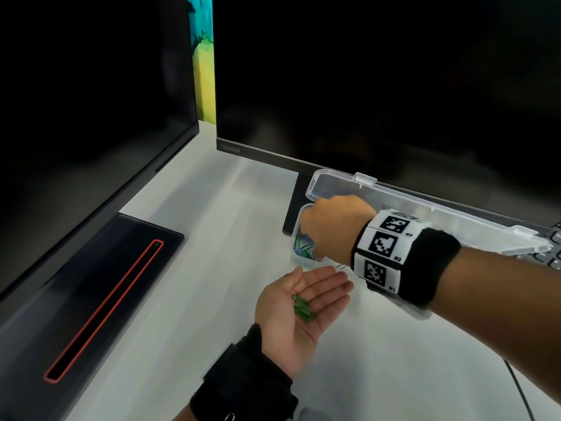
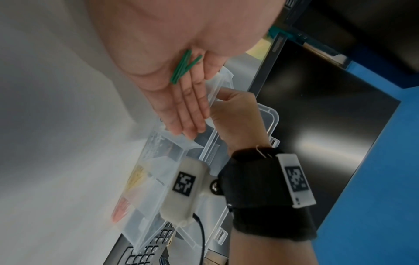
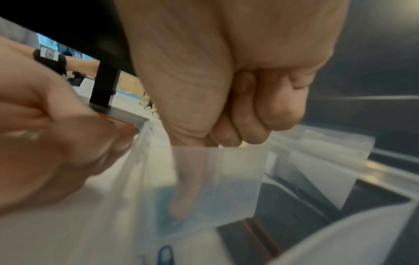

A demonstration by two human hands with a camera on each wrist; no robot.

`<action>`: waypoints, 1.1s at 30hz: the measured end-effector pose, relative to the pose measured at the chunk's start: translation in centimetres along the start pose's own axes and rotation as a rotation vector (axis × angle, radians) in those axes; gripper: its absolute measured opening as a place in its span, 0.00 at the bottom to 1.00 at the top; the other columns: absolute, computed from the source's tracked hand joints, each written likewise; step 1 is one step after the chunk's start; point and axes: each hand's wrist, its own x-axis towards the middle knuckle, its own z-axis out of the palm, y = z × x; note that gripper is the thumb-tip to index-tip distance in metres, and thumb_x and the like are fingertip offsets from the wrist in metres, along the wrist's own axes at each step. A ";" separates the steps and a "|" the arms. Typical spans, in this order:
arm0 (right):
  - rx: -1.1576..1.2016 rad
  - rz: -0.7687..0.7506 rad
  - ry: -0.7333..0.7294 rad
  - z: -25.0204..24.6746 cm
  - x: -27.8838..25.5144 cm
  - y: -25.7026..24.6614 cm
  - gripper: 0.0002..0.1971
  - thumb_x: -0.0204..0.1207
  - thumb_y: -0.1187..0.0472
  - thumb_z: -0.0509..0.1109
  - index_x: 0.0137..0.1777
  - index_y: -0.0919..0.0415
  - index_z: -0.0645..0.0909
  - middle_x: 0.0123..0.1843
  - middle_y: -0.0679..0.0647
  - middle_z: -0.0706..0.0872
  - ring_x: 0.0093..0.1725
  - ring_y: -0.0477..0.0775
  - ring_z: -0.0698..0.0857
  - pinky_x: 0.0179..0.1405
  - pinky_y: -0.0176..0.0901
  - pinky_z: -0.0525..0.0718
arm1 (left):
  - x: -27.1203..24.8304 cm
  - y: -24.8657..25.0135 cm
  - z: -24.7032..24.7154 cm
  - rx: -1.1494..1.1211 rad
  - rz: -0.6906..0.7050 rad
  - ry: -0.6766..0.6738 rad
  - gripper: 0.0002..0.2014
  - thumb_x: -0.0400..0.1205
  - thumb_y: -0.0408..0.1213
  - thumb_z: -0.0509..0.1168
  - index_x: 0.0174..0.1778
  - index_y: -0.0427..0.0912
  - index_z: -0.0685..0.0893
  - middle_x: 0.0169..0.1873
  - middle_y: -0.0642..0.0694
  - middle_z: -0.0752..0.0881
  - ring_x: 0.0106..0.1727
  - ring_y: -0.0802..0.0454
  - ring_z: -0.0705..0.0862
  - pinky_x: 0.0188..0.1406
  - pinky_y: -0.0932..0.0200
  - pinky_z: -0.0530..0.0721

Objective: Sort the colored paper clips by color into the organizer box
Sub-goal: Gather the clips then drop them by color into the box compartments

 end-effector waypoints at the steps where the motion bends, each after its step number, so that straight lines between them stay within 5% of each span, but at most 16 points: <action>1: -0.024 -0.008 -0.005 -0.1 0.1 -0.2 0.12 0.80 0.56 0.68 0.60 0.59 0.79 0.41 0.52 0.80 0.39 0.57 0.80 0.35 0.47 0.79 | 0.0 0.0 0.0 -0.001 0.005 -0.004 0.25 0.87 0.40 0.54 0.42 0.25 0.90 0.48 0.27 0.89 0.46 0.35 0.91 0.53 0.43 0.85; 7: -0.057 0.012 -0.004 -0.3 -0.5 -0.7 0.10 0.82 0.64 0.63 0.62 0.63 0.79 0.35 0.51 0.68 0.45 0.60 0.82 0.37 0.47 0.76 | 0.0 -0.1 0.0 0.002 0.006 -0.011 0.23 0.87 0.41 0.53 0.47 0.25 0.87 0.49 0.28 0.89 0.46 0.37 0.91 0.54 0.44 0.86; 14: -0.051 -0.017 0.012 0.7 -0.7 -0.3 0.08 0.82 0.63 0.61 0.58 0.59 0.77 0.43 0.53 0.78 0.41 0.58 0.77 0.36 0.47 0.76 | -0.2 0.0 0.3 -0.004 0.013 0.012 0.23 0.87 0.40 0.54 0.46 0.25 0.87 0.47 0.28 0.90 0.45 0.35 0.91 0.53 0.43 0.85; 18: 0.004 0.013 0.021 0.6 -0.5 0.5 0.06 0.83 0.59 0.60 0.44 0.54 0.71 0.33 0.49 0.71 0.32 0.52 0.76 0.34 0.45 0.75 | -0.2 0.0 0.2 -0.013 0.006 0.023 0.22 0.87 0.41 0.54 0.52 0.24 0.85 0.49 0.28 0.89 0.49 0.34 0.90 0.56 0.42 0.84; 22: 0.487 0.107 0.119 1.4 -1.5 2.0 0.09 0.83 0.57 0.58 0.47 0.57 0.78 0.36 0.50 0.79 0.34 0.51 0.78 0.32 0.43 0.72 | -0.2 0.1 0.1 -0.023 0.008 0.022 0.22 0.87 0.40 0.54 0.51 0.24 0.85 0.49 0.28 0.89 0.49 0.34 0.90 0.57 0.42 0.84; 25: 1.239 0.205 0.083 1.9 -2.7 2.4 0.14 0.81 0.62 0.57 0.33 0.59 0.71 0.27 0.50 0.69 0.20 0.44 0.67 0.20 0.37 0.66 | -0.1 0.0 0.1 -0.022 0.006 0.017 0.22 0.87 0.41 0.53 0.52 0.24 0.84 0.49 0.28 0.89 0.48 0.35 0.90 0.55 0.43 0.85; 28: 1.868 0.311 -0.043 2.5 -3.3 2.7 0.07 0.65 0.63 0.55 0.28 0.55 0.63 0.24 0.51 0.62 0.21 0.49 0.55 0.18 0.35 0.53 | 0.0 0.0 0.0 -0.019 0.007 0.020 0.21 0.87 0.41 0.54 0.53 0.25 0.85 0.49 0.28 0.89 0.48 0.35 0.91 0.54 0.44 0.85; 33: 1.911 0.305 -0.086 2.7 -2.7 2.9 0.10 0.65 0.67 0.49 0.26 0.59 0.68 0.24 0.54 0.65 0.19 0.47 0.56 0.17 0.33 0.53 | -0.1 0.0 0.1 -0.027 0.010 0.017 0.21 0.87 0.41 0.54 0.52 0.25 0.85 0.49 0.28 0.89 0.48 0.35 0.90 0.55 0.43 0.84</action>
